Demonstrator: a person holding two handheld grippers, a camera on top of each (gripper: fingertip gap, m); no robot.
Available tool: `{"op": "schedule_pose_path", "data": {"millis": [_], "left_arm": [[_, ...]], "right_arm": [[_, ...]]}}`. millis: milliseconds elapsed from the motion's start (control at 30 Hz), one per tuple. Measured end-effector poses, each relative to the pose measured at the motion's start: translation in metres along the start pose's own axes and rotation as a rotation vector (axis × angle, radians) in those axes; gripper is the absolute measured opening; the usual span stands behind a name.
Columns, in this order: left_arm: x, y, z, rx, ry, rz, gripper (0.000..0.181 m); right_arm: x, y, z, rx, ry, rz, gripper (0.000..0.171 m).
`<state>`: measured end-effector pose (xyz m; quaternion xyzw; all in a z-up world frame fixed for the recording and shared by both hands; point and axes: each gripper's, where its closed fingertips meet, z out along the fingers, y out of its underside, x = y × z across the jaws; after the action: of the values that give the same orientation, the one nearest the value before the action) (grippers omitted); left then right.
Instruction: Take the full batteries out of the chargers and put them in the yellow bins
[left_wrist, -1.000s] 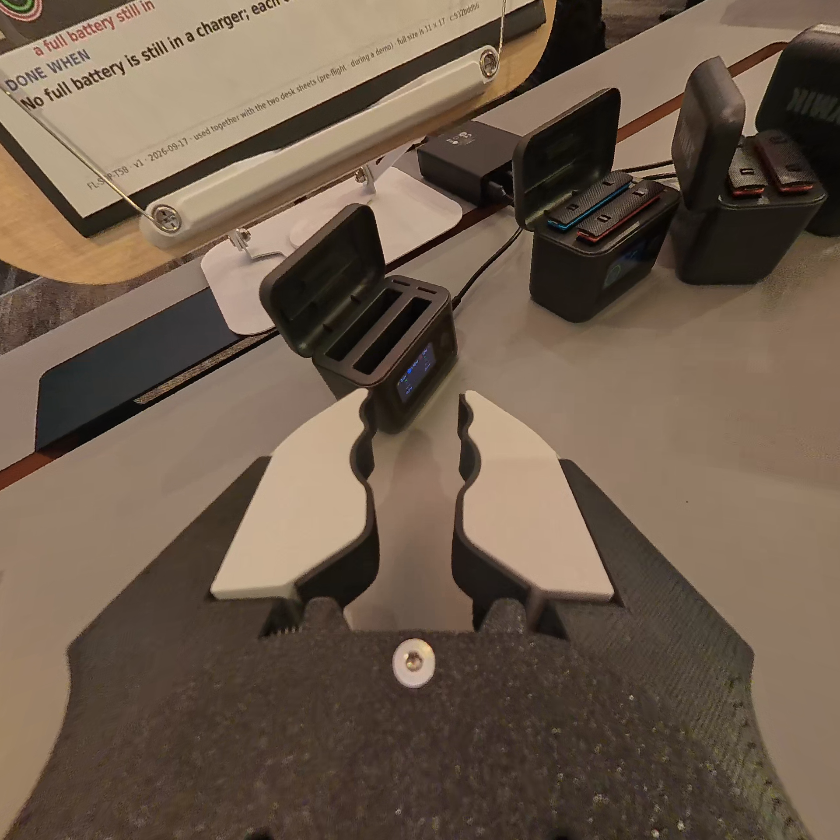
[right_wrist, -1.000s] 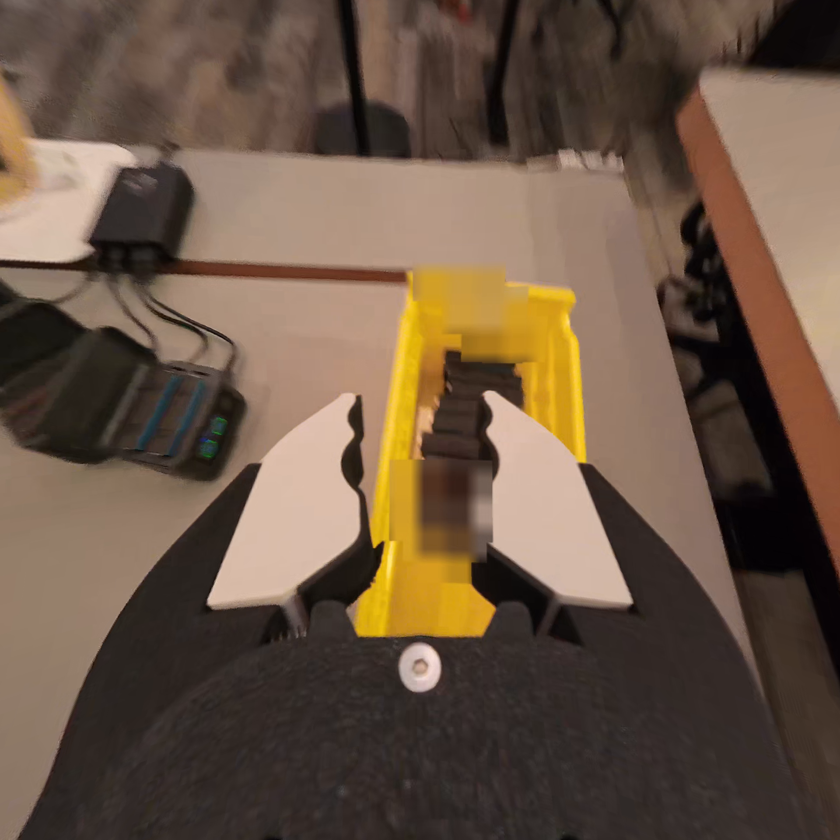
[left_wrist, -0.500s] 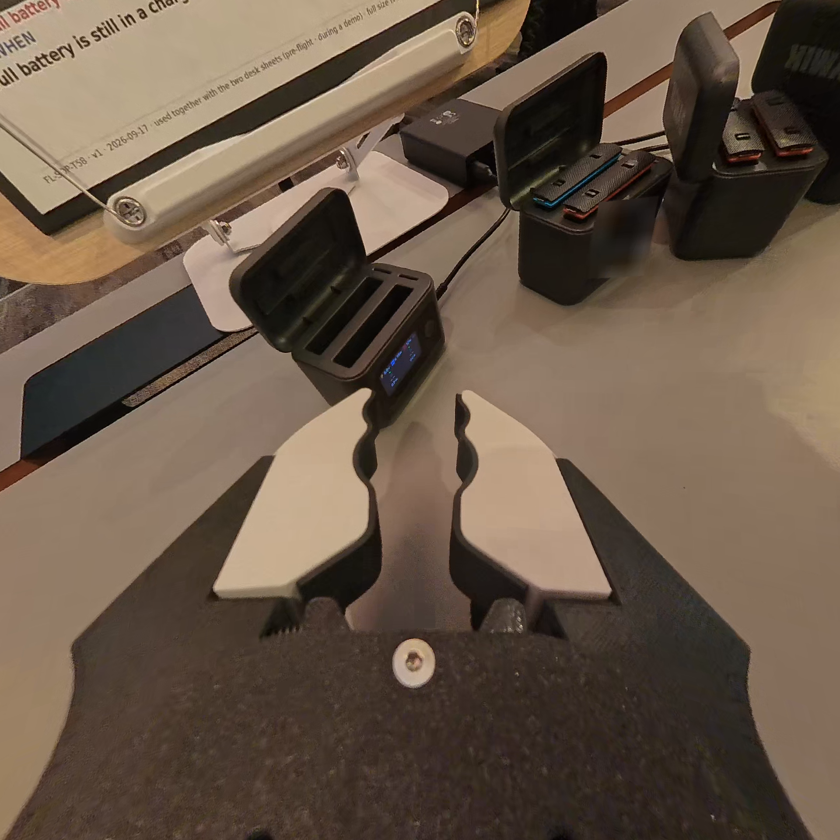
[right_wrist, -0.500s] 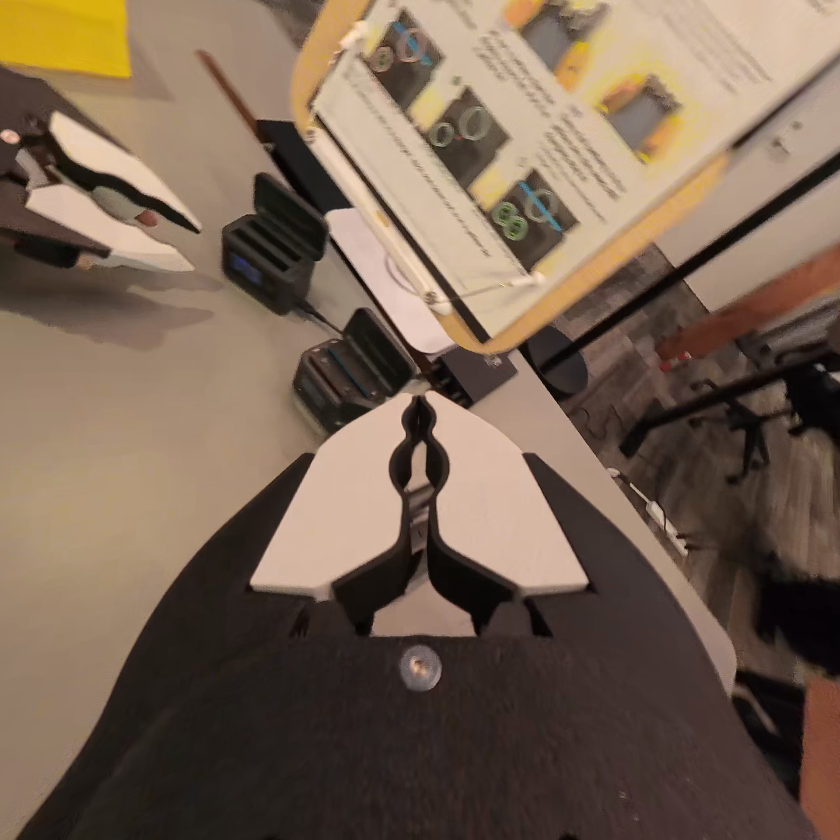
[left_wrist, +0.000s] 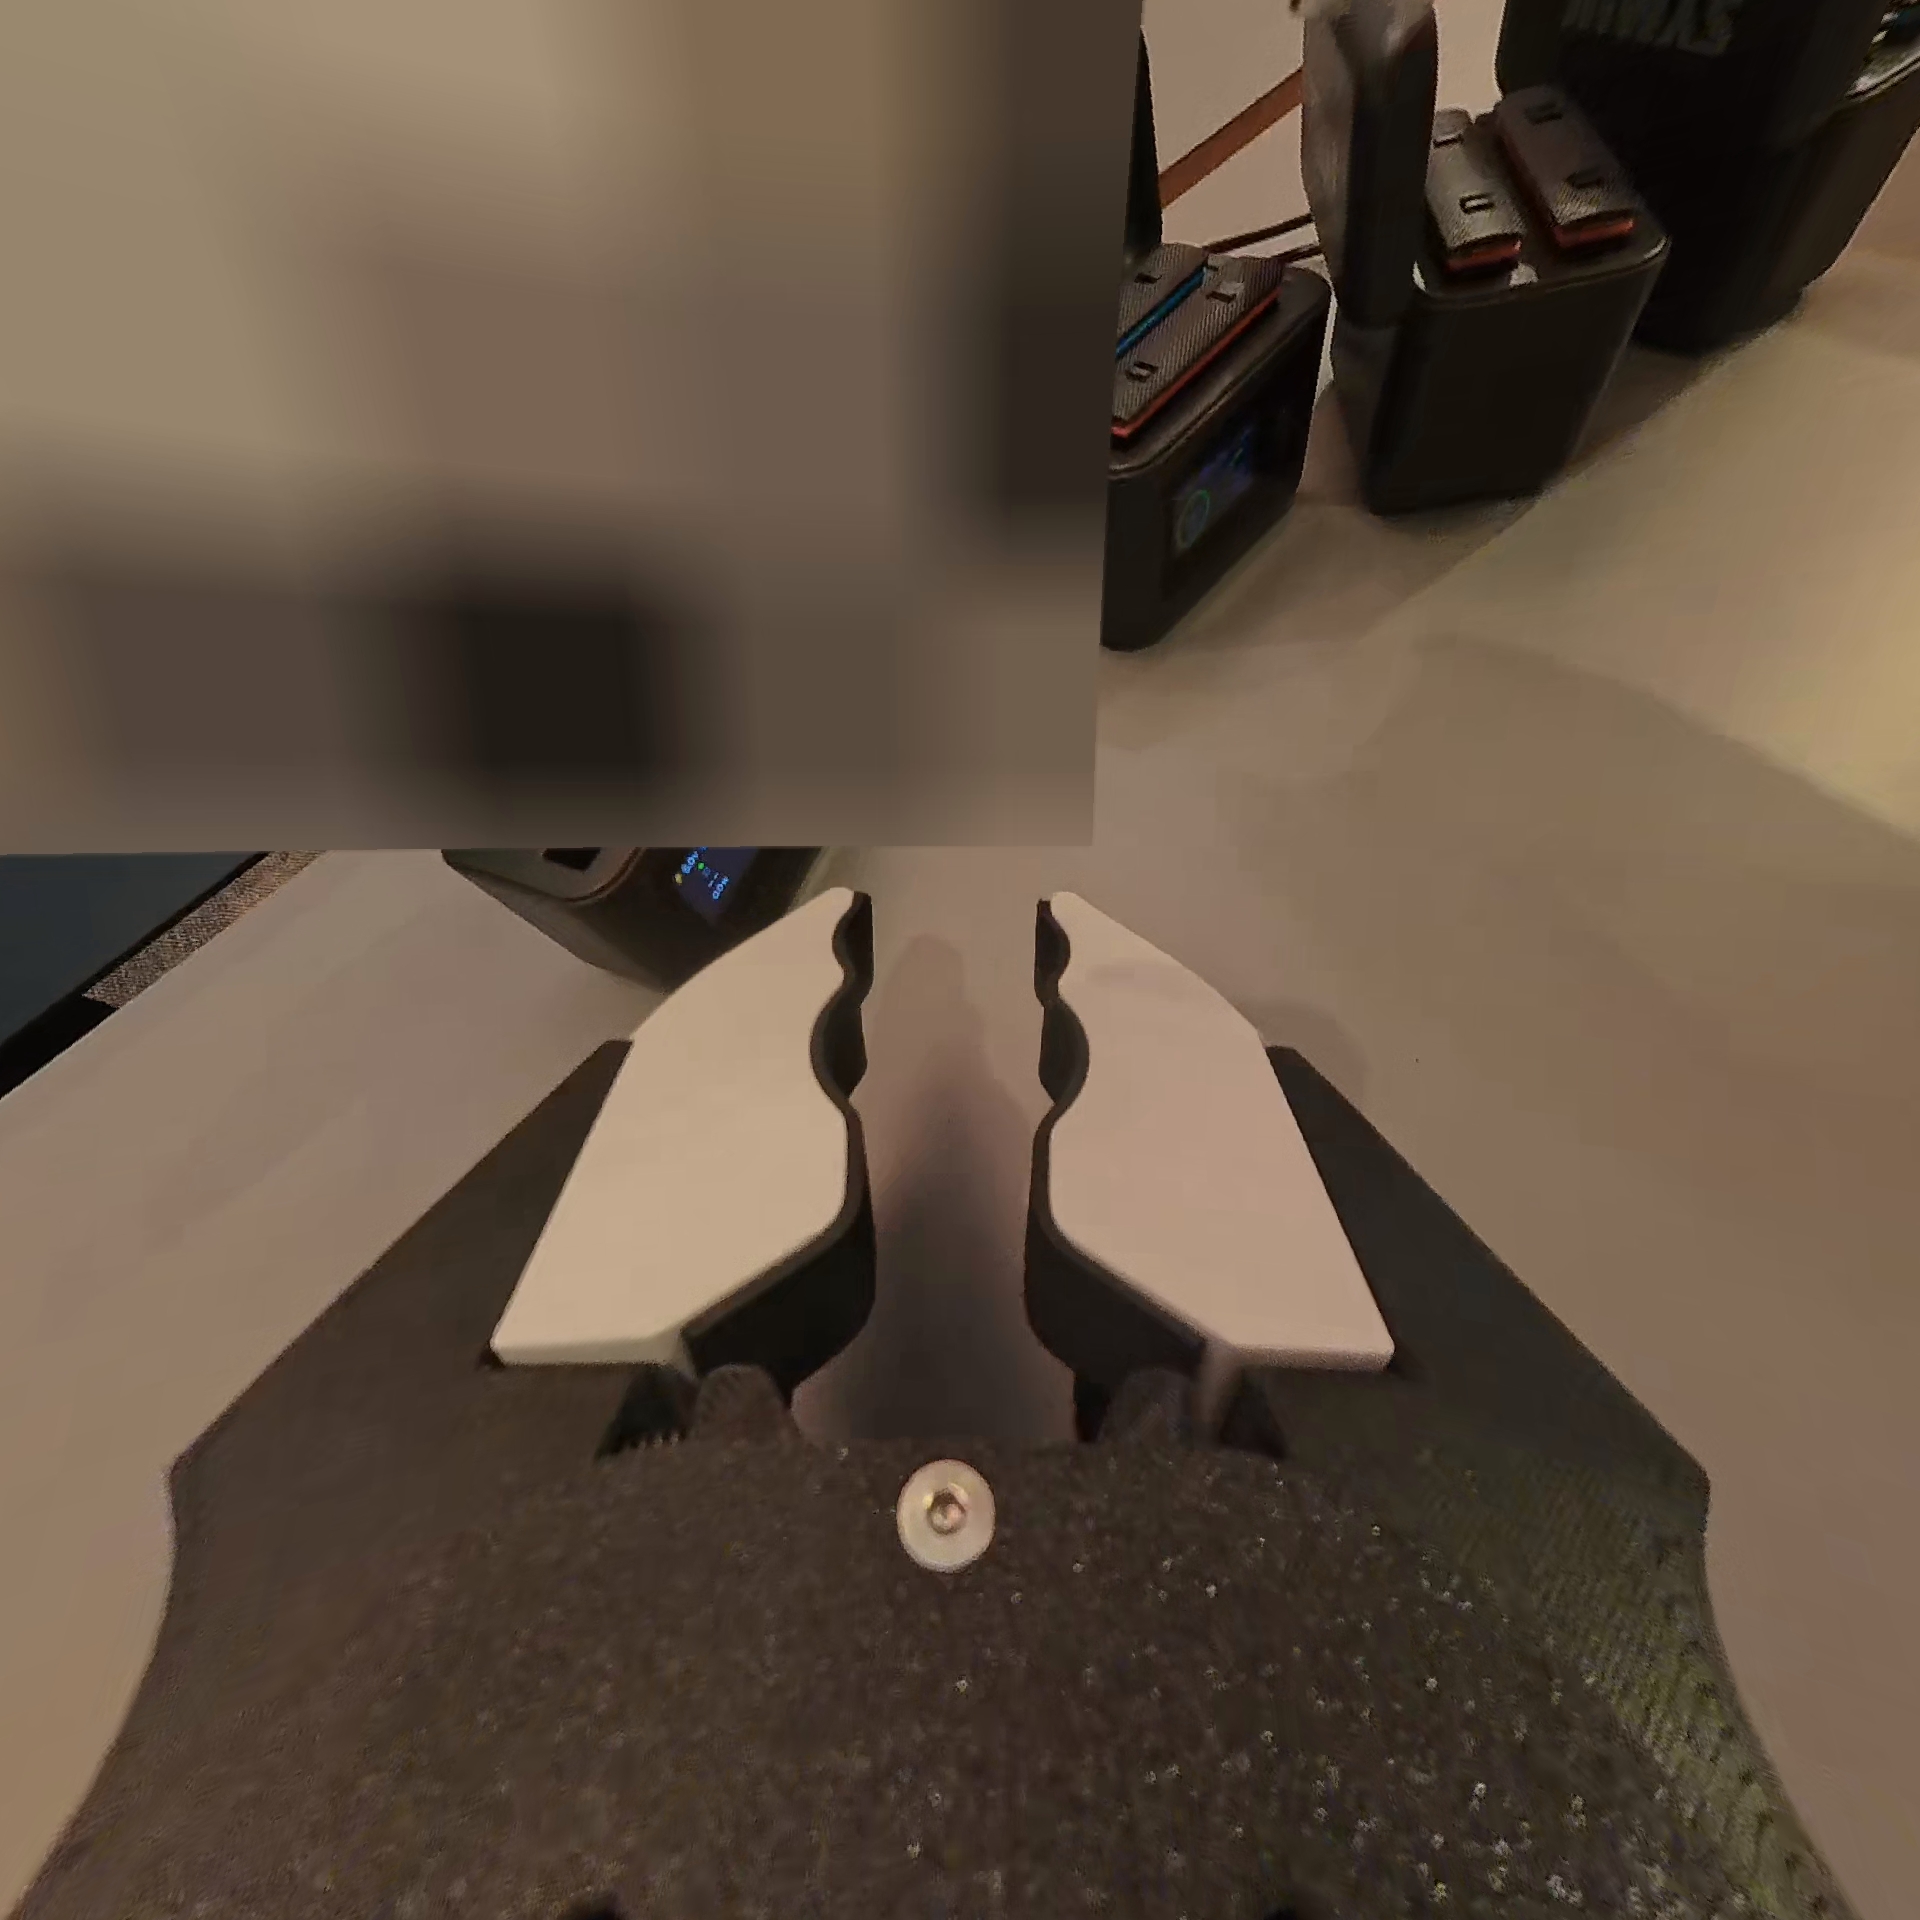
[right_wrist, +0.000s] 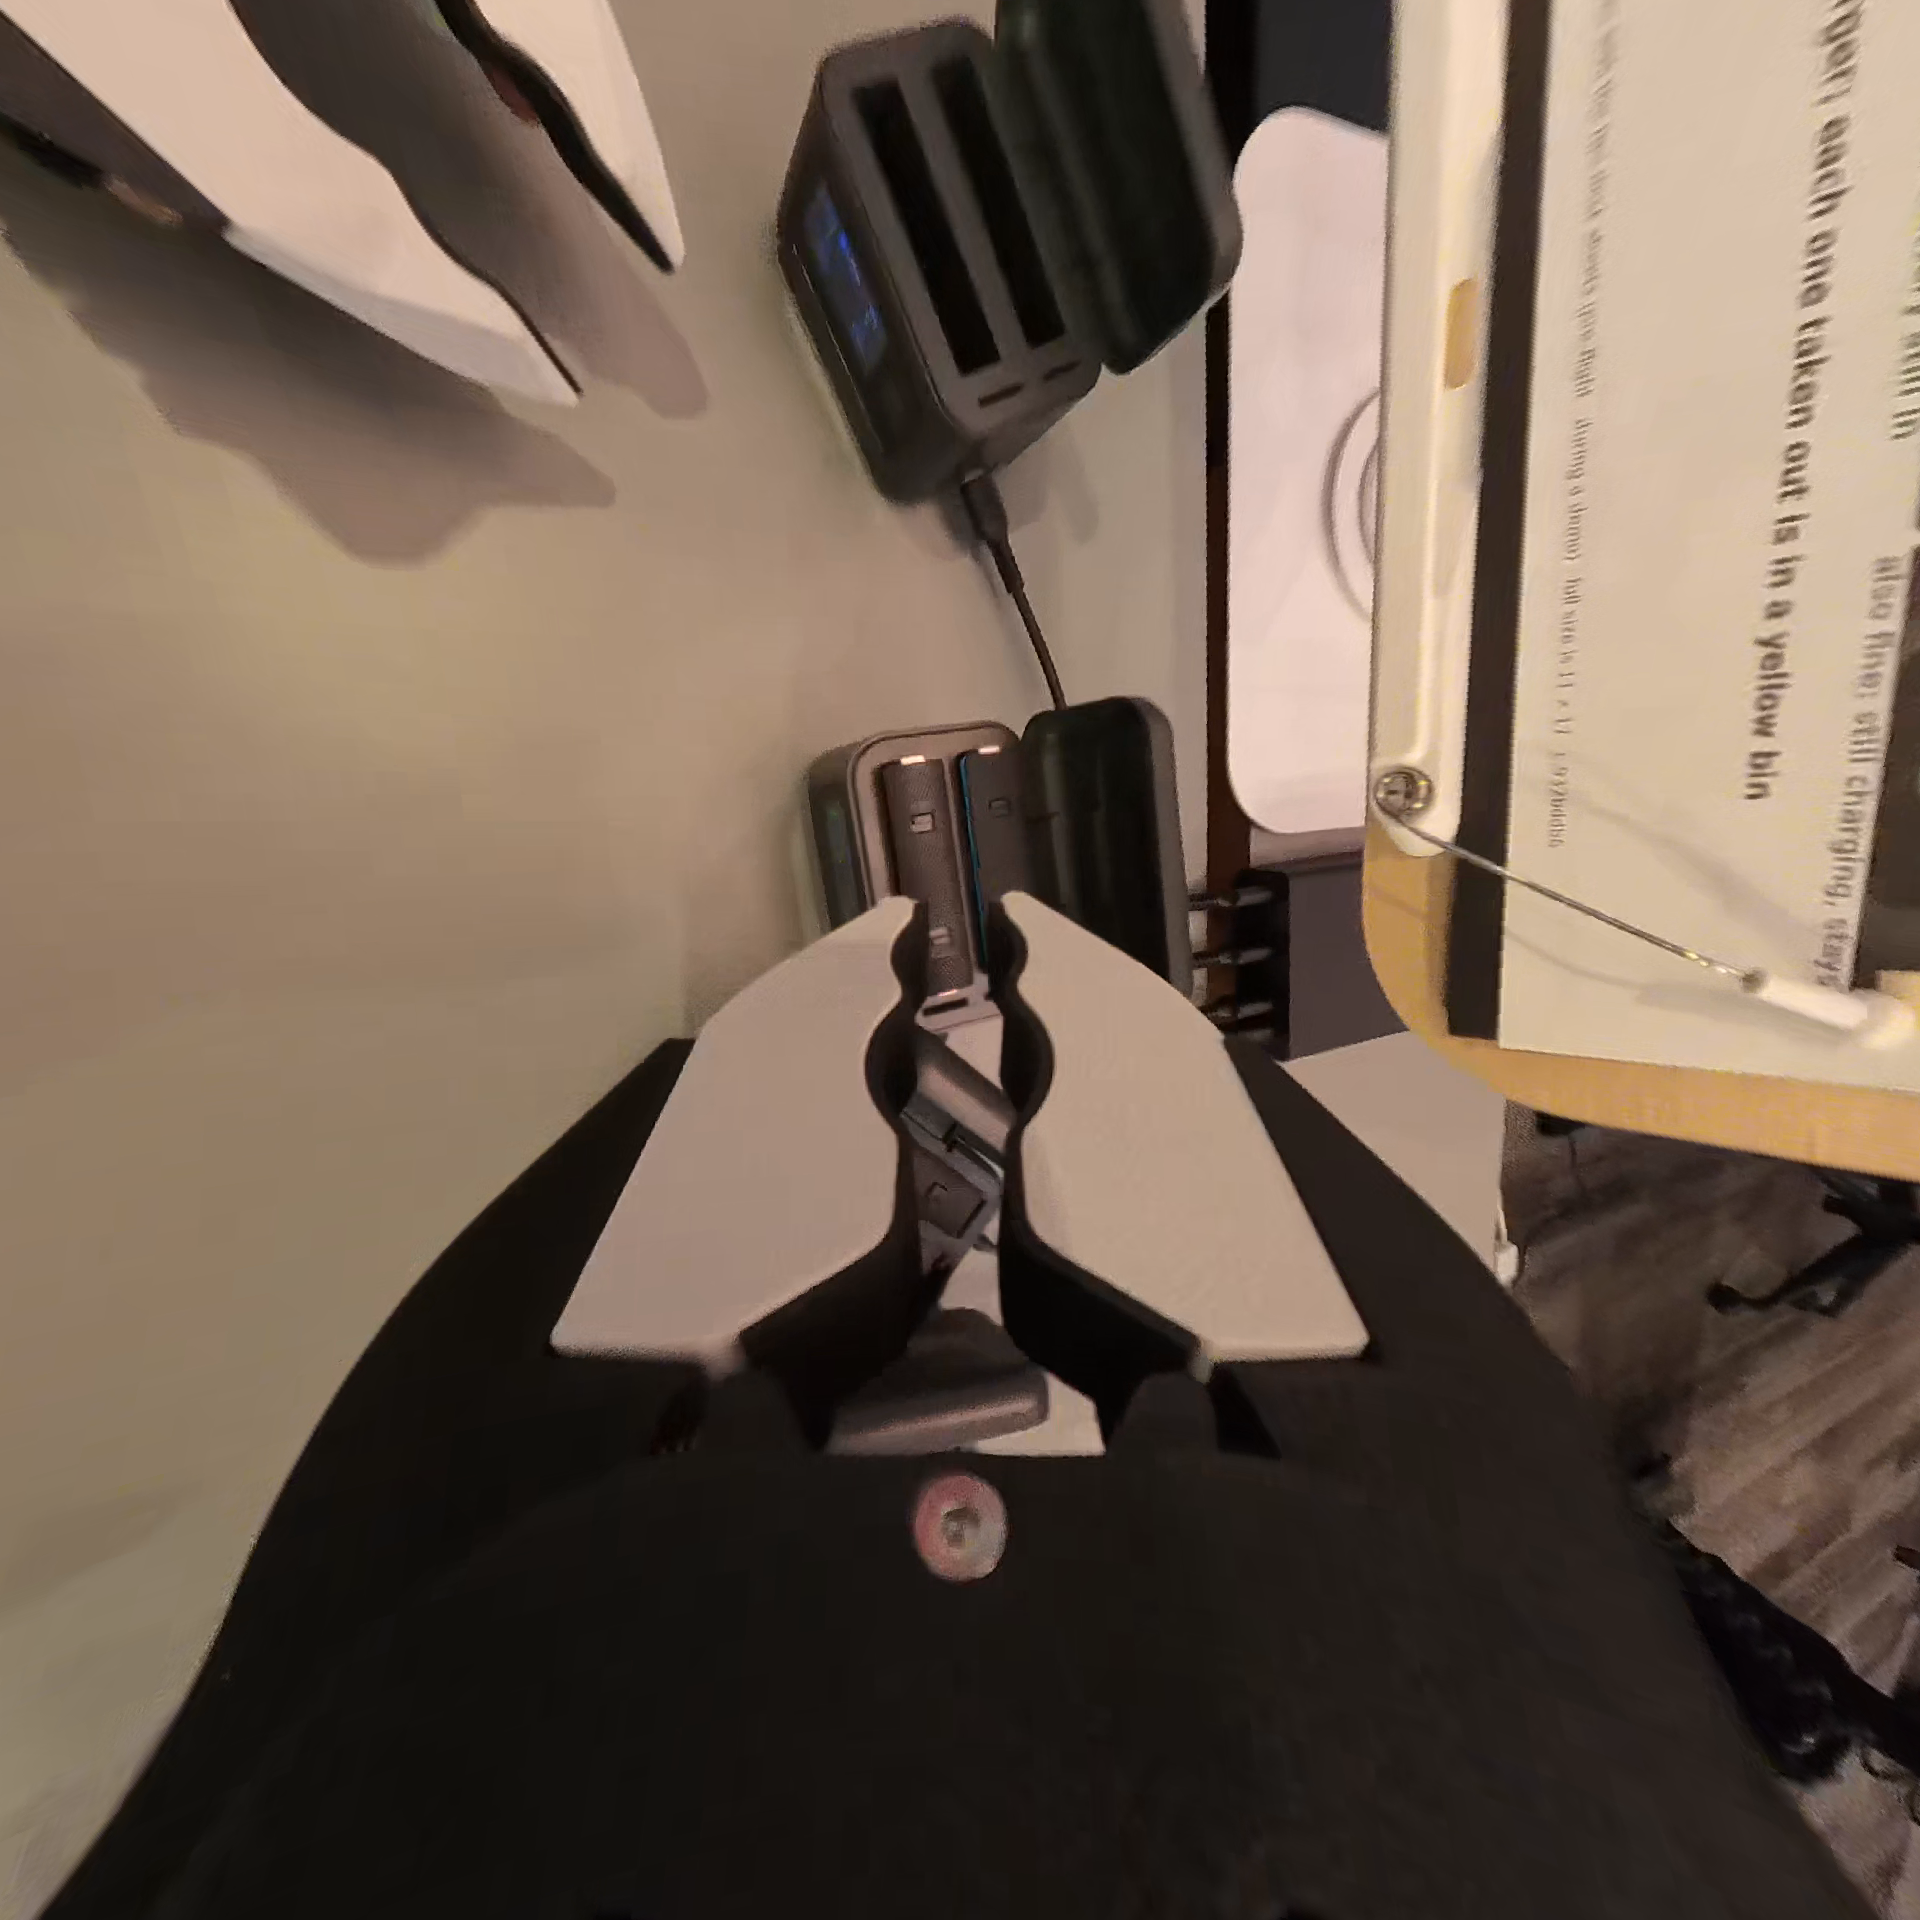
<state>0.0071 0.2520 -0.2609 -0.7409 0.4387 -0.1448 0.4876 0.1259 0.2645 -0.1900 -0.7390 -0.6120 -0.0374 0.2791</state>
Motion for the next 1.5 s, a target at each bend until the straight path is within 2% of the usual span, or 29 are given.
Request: {"op": "schedule_pose_path", "data": {"millis": [167,333,467,633,800,1167,1500], "left_arm": [[-0.001,0.002,0.0,-0.006,-0.007,0.014,0.029],[0.0,0.003,0.002,-0.013,-0.009,0.033,0.029],[0.001,0.003,0.002,-0.013,-0.007,0.039,0.029],[0.001,0.002,0.001,-0.011,-0.005,0.04,0.029],[0.001,0.002,0.001,-0.007,-0.007,0.045,0.029],[-0.001,0.003,0.002,-0.011,-0.005,0.042,0.029],[0.016,-0.01,0.013,0.017,0.092,0.035,0.044]], "right_arm": [[0.008,0.005,0.011,-0.073,-0.036,0.003,0.029],[0.0,0.02,0.02,-0.223,-0.126,0.152,0.088],[0.003,0.034,0.027,-0.362,-0.089,0.218,0.106],[0.018,0.036,0.029,-0.358,-0.086,0.196,0.109],[0.016,0.046,0.047,-0.407,-0.184,0.156,0.109],[0.003,0.048,0.066,-0.453,-0.338,0.082,0.096],[-0.003,0.037,0.066,-0.4,-0.397,0.084,0.09]]}}
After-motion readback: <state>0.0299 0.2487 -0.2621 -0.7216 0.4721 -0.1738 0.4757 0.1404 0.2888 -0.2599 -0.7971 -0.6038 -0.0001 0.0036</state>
